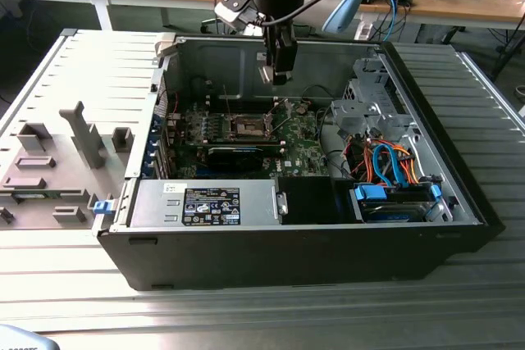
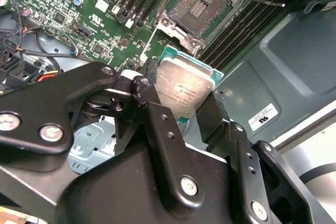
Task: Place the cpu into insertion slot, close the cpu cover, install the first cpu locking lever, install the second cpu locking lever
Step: 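Place the cpu into insertion slot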
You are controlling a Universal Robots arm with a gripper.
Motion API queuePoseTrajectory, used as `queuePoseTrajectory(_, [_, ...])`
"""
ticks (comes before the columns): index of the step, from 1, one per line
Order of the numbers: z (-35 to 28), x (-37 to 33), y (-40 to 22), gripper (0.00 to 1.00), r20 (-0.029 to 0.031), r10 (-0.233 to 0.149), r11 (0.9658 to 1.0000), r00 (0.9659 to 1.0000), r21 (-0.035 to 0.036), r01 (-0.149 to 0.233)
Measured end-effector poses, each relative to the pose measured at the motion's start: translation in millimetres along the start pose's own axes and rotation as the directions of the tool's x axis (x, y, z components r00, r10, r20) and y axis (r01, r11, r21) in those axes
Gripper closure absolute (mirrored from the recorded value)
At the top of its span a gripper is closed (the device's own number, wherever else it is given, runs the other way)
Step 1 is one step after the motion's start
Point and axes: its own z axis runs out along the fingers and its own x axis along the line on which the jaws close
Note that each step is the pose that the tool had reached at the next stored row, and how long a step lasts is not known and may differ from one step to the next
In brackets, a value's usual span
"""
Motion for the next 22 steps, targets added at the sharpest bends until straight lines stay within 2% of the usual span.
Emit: queuePoseTrajectory(22, [4.0,-0.1,-0.3,0.46,0.0000,0.000,1.0000,1.0000,0.0000,0.000])
